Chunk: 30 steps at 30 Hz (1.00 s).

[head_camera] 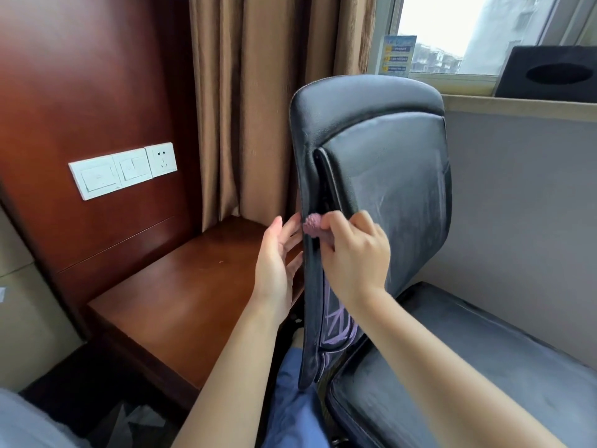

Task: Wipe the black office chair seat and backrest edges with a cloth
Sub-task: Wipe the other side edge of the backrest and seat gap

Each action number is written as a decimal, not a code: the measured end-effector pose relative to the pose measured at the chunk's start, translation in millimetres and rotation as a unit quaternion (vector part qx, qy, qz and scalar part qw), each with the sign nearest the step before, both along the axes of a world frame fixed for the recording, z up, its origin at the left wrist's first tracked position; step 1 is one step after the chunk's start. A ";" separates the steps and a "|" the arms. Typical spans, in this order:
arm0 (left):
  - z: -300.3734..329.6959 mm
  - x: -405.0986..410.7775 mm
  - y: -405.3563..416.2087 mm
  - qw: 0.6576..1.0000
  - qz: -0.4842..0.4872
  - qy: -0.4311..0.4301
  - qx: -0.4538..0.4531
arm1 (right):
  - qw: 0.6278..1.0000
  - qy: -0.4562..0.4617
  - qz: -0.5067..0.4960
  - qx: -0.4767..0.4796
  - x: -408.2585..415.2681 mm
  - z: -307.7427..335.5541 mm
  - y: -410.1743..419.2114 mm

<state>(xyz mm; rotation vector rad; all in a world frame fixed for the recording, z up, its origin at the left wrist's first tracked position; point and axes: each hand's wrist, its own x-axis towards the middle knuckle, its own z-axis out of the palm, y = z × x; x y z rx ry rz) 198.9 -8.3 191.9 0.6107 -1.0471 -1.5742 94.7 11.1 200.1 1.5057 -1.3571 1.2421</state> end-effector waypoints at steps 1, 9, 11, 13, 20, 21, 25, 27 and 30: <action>0.3 0.1 0.8 1.000 0.003 0.003 0.003 | 1.000 -0.008 0.004 -0.015 0.7 8.4 -0.9; -1.1 2.1 -2.9 1.000 -0.009 -0.016 -0.007 | 1.000 0.000 -0.006 0.016 0.6 -24.3 -3.0; -3.6 1.3 -4.3 1.000 -0.009 -0.017 -0.012 | 0.999 0.024 -0.010 0.027 -1.7 -37.0 4.1; -4.9 1.0 -3.7 1.000 -0.010 -0.012 -0.013 | 1.000 0.011 0.015 0.010 -4.6 -28.1 7.9; -14.7 1.1 -4.1 0.999 -0.033 -0.021 -0.003 | 0.997 -0.047 0.057 0.027 -18.6 0.4 -1.1; -17.6 0.1 -3.3 0.999 -0.040 -0.033 -0.001 | 0.997 -0.041 0.051 0.033 -19.2 -5.1 -2.3; -24.7 -3.1 -2.0 0.997 -0.044 -0.065 -0.001 | 0.999 0.037 0.020 0.035 -13.9 -24.8 -4.5; -25.5 -2.8 -2.9 0.997 -0.044 -0.071 -0.003 | 0.995 0.079 -0.020 0.064 -8.9 -40.7 -1.3; -24.4 -1.5 -2.6 0.996 -0.040 -0.081 -0.013 | 0.990 0.096 -0.056 0.088 -8.2 -58.8 7.0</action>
